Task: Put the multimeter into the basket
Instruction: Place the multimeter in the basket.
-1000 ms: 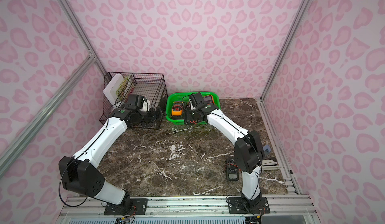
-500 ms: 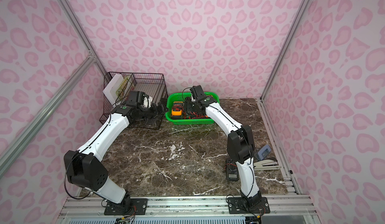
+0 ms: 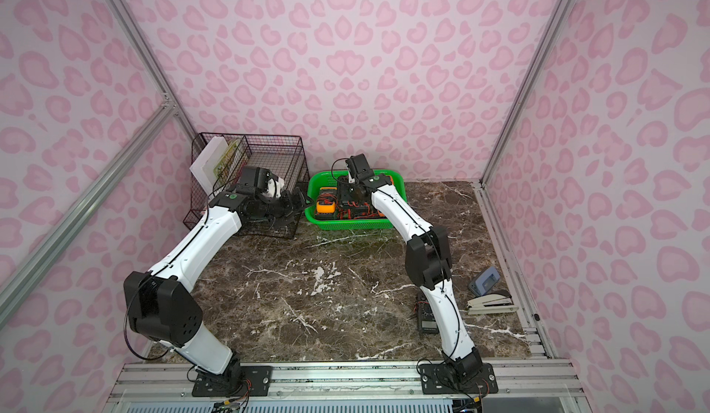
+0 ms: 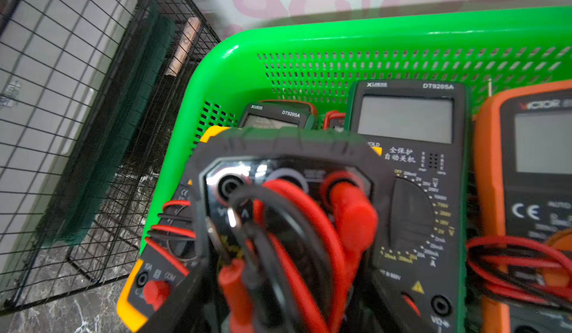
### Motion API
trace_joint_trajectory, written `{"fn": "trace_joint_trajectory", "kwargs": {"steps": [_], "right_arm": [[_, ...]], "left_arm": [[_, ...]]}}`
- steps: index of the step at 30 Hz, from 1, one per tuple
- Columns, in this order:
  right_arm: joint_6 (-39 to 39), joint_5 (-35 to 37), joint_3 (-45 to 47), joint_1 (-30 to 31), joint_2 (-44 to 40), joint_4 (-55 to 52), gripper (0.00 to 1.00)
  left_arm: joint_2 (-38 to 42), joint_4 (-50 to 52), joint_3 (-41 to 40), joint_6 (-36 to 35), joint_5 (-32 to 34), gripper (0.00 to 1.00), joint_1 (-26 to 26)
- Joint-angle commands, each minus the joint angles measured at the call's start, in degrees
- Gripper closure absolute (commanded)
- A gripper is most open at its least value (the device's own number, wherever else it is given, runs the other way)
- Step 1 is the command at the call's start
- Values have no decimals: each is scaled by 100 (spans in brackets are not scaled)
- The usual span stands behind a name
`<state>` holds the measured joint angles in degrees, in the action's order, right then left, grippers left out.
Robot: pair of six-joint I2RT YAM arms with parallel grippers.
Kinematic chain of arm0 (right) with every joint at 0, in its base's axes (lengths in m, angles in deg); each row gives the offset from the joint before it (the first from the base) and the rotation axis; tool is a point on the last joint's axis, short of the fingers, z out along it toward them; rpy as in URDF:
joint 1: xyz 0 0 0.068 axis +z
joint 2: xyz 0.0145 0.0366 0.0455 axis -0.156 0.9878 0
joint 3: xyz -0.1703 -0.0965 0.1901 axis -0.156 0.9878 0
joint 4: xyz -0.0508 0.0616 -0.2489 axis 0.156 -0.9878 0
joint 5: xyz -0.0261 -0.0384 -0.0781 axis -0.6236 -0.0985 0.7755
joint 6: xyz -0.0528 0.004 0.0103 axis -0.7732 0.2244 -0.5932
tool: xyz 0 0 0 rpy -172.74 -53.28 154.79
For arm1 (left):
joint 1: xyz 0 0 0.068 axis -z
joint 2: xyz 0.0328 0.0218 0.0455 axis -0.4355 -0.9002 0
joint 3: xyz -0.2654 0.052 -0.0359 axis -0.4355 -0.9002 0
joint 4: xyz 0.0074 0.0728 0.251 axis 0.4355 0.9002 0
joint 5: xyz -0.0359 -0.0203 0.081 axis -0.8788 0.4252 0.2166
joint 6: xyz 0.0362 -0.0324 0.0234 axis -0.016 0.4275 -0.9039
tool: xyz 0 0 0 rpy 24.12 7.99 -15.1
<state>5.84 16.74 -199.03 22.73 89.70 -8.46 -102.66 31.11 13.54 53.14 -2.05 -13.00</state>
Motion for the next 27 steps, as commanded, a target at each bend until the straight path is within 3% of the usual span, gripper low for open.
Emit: {"fn": "trace_joint_trajectory", "kwargs": {"steps": [1, 9, 15, 27], "right_arm": [[-33, 106, -66, 1, 40, -98, 44], [-42, 151, -67, -5, 171, -177, 39], [-7, 164, -67, -2, 224, -251, 16], [47, 124, -67, -9, 53, -270, 11]], "left_arm": [[-41, -120, 50, -12, -86, 1, 0], [-79, -135, 58, -10, -132, 1, -2], [-124, -154, 74, -17, -168, 1, 1], [-105, -145, 59, -84, -216, 1, -5]]}}
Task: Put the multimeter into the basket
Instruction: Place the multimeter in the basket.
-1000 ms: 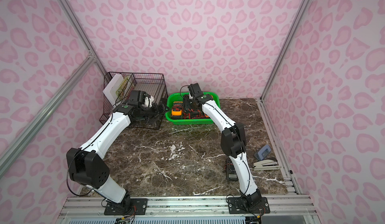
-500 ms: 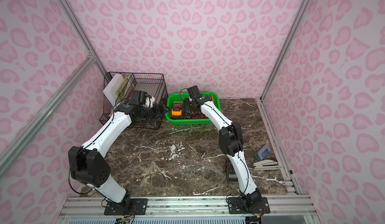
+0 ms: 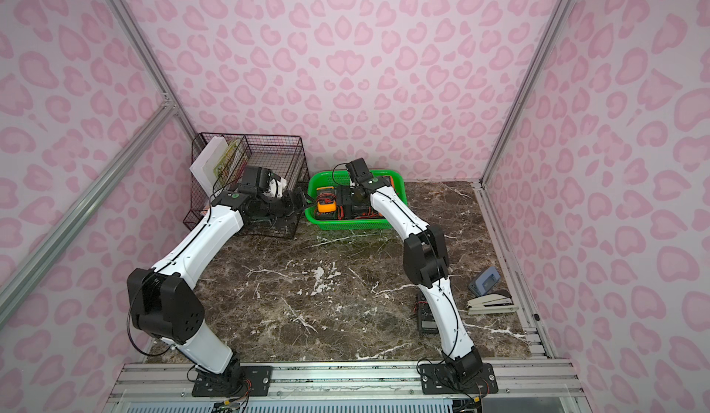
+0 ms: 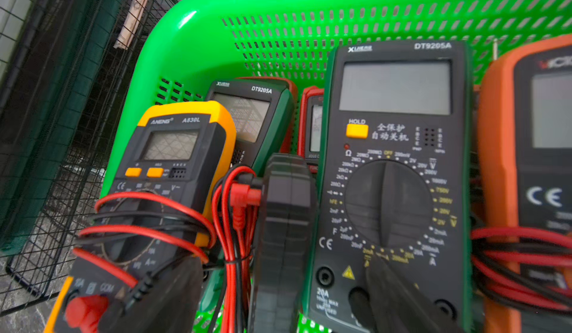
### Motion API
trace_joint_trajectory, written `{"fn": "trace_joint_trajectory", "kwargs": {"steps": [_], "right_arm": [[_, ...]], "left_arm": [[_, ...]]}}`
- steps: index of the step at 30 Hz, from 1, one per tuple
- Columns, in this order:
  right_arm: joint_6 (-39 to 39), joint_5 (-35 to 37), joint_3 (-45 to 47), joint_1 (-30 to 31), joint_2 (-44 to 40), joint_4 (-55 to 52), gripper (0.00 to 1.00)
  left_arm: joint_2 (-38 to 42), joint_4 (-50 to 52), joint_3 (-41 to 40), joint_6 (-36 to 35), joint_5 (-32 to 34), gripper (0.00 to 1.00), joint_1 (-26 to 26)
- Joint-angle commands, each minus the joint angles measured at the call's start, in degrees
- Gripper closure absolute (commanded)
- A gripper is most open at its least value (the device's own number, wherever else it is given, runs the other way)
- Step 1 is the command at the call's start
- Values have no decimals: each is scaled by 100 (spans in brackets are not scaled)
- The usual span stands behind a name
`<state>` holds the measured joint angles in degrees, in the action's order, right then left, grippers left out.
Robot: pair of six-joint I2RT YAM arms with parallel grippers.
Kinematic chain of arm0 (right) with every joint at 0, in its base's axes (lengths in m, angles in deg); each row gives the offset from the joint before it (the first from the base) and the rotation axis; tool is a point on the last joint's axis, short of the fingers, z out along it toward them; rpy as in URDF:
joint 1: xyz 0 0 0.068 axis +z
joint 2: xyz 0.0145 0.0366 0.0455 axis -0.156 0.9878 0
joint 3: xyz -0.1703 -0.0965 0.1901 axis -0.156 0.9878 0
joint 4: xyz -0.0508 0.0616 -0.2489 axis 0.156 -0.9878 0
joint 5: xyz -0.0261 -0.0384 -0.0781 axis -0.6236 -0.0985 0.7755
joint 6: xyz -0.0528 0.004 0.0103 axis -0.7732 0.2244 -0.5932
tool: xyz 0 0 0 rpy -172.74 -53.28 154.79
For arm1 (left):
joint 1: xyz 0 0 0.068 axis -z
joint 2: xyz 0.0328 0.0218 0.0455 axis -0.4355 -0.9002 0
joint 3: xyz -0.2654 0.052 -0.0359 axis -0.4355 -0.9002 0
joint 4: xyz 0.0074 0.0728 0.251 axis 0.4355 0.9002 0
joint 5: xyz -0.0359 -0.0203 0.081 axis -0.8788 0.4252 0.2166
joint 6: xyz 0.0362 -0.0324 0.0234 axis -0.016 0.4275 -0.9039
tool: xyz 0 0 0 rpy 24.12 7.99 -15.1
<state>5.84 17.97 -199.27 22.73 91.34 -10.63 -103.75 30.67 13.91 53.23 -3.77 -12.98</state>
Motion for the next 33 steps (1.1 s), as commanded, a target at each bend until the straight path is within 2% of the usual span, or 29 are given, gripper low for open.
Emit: {"fn": "trace_joint_trajectory", "kwargs": {"steps": [1, 7, 13, 22, 33], "right_arm": [[54, -2, -43, -6, -147, -65, 11], [72, -70, 166, -6, -493, -11, 11], [107, -169, 774, 2, -1057, 255, 11], [108, -126, 2232, 3, -2157, 684, 11], [411, 62, 4229, 0, -3599, 1041, 11]], "left_arm": [[5, -92, 21, -116, -43, 1, -3], [51, -75, 8, -212, -40, 1, 3], [213, 4, -70, -363, 71, 1, 23], [491, 46, -347, -575, 287, 1, 206], [630, 468, -347, -1160, 727, 1, 764]]}}
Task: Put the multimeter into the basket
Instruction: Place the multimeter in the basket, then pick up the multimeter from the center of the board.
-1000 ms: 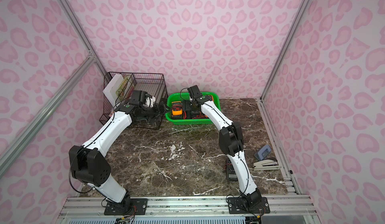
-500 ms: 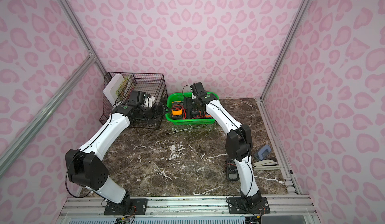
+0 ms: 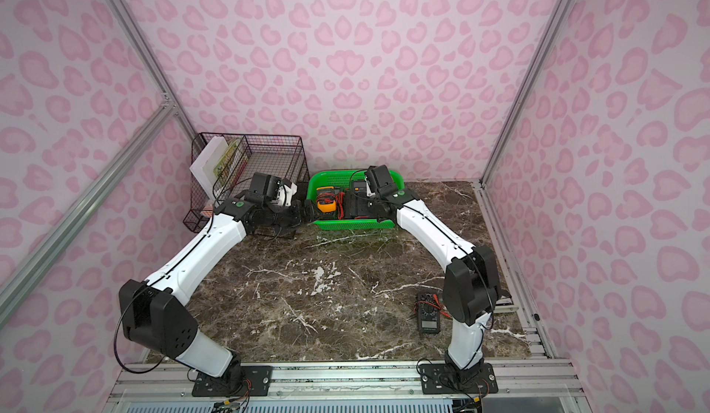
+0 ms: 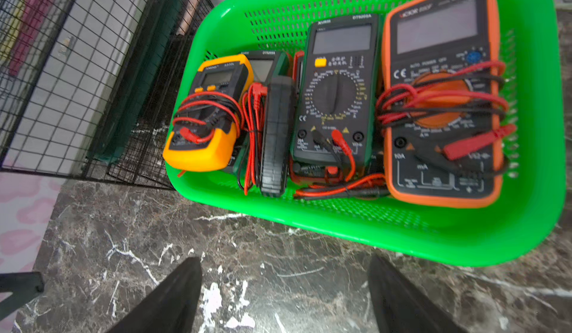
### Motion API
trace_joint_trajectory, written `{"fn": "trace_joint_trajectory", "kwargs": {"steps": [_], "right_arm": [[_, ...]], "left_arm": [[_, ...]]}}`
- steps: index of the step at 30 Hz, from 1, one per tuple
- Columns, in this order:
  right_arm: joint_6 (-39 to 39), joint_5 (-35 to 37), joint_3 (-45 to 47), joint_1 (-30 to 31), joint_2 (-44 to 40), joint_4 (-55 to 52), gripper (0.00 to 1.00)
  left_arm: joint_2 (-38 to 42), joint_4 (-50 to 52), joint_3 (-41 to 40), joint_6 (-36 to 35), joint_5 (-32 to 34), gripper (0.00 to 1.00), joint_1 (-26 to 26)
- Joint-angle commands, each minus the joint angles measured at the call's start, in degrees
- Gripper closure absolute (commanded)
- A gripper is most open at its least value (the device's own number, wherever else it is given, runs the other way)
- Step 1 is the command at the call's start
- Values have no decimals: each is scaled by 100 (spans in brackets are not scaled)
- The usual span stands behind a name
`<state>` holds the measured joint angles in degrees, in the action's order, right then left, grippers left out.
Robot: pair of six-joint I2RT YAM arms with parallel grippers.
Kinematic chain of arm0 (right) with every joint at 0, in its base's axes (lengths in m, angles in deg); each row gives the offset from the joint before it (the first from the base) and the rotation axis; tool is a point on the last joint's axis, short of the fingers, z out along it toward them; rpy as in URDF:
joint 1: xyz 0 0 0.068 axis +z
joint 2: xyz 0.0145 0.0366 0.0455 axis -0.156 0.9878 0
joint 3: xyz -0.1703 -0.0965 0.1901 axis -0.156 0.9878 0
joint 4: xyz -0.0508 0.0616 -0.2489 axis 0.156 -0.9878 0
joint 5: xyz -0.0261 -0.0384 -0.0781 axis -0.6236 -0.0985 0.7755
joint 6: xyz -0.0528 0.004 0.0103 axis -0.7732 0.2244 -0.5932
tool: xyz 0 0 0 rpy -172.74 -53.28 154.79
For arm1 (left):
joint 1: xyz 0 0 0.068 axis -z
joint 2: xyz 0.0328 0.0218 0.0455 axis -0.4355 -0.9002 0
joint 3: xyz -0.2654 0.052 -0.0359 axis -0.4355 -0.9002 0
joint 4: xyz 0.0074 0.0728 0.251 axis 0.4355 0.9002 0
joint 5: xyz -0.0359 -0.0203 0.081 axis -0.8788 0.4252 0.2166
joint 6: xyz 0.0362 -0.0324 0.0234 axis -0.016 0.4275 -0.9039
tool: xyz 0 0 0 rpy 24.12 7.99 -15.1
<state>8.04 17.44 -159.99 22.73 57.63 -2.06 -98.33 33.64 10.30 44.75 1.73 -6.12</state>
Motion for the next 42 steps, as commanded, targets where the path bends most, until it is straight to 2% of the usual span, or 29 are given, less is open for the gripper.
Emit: {"fn": "trace_joint_trajectory", "kwargs": {"steps": [1, 16, 29, 34, 42], "right_arm": [[223, 151, 471, -2, -339, 194, 11], [549, 358, 2875, -281, -2014, 281, 9], [655, 630, 4135, -765, -3303, -509, 5], [968, 817, 4611, -953, -3821, -834, 2], [1475, 641, 5470, -1149, -4913, -962, 2]], "left_arm": [[112, 217, -3, -376, 215, 1, 115], [296, 151, -681, -638, 525, 1, 653], [-155, -88, -550, -612, 580, 1, 1371], [-278, -175, -542, -612, 554, 1, 1509], [-463, -306, -524, -578, 423, 1, 1641]]}}
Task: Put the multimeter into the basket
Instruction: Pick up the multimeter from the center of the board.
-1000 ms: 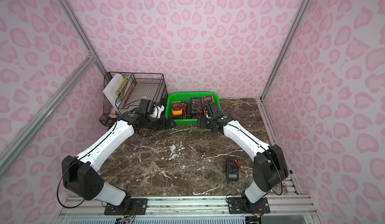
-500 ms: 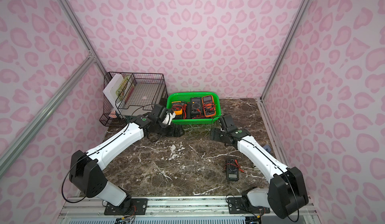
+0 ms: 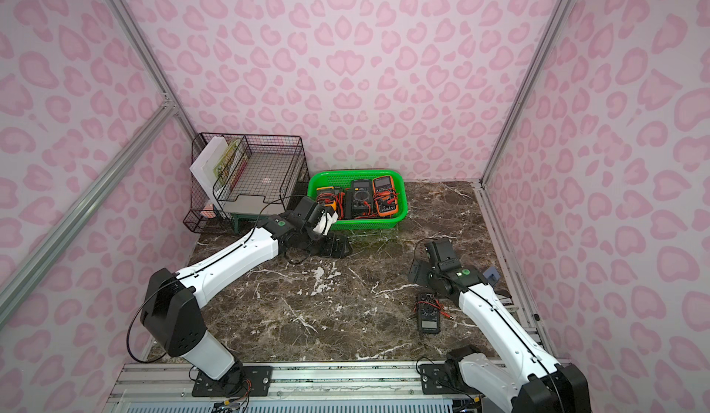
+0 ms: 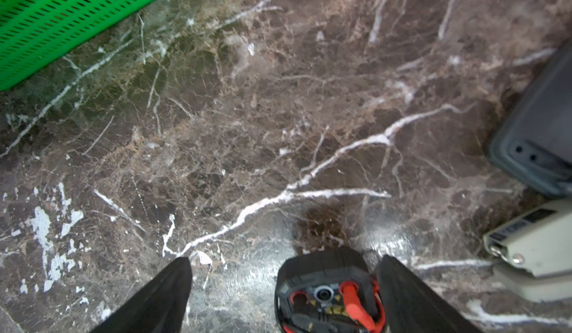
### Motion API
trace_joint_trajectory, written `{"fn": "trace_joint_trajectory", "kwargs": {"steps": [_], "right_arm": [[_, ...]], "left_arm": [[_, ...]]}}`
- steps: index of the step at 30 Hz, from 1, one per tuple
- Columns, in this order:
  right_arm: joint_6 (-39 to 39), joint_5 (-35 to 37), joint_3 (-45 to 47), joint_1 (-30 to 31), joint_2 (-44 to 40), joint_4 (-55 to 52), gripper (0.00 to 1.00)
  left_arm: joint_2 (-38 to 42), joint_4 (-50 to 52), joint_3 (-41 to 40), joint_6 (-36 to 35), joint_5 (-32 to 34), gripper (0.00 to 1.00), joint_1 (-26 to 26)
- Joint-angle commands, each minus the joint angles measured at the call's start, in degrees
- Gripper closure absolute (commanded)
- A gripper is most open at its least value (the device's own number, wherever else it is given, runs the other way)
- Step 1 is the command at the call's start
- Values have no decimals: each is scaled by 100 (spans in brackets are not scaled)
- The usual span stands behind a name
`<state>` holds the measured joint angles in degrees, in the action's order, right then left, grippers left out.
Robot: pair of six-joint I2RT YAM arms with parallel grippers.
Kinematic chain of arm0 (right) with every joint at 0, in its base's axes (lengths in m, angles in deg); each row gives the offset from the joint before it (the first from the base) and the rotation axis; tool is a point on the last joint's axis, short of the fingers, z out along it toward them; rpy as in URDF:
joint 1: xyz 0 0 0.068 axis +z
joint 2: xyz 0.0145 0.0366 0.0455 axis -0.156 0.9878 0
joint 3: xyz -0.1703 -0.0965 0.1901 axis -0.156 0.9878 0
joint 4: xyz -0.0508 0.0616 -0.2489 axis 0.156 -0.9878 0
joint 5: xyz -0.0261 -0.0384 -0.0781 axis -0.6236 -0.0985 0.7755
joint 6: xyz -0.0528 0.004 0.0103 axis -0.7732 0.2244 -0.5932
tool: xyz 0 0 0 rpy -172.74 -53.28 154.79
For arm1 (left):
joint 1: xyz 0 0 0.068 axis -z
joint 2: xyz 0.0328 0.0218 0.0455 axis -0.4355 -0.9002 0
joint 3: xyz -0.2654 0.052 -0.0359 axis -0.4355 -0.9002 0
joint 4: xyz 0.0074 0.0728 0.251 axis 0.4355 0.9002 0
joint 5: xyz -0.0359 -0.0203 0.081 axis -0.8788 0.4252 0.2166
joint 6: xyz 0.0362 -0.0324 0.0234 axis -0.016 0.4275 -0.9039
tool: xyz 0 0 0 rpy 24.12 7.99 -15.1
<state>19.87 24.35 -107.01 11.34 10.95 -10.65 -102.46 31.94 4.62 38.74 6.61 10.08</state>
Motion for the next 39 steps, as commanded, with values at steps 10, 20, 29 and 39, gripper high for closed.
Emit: {"fn": "trace_joint_trajectory", "kwargs": {"steps": [10, 20, 29, 39], "right_arm": [[765, -443, 945, -21, -1059, -217, 2], [798, -576, 1021, -27, -749, -329, 2], [752, -917, 1247, -18, -516, -104, 2], [805, -1008, 1287, 86, -328, 22, 6]], "left_arm": [[-217, -281, 60, 166, -207, 1, 102], [-456, -204, 415, 148, -242, 1, 128], [-607, -188, 639, 147, -254, 1, 126], [-704, -160, 722, 134, -271, 1, 123]]}}
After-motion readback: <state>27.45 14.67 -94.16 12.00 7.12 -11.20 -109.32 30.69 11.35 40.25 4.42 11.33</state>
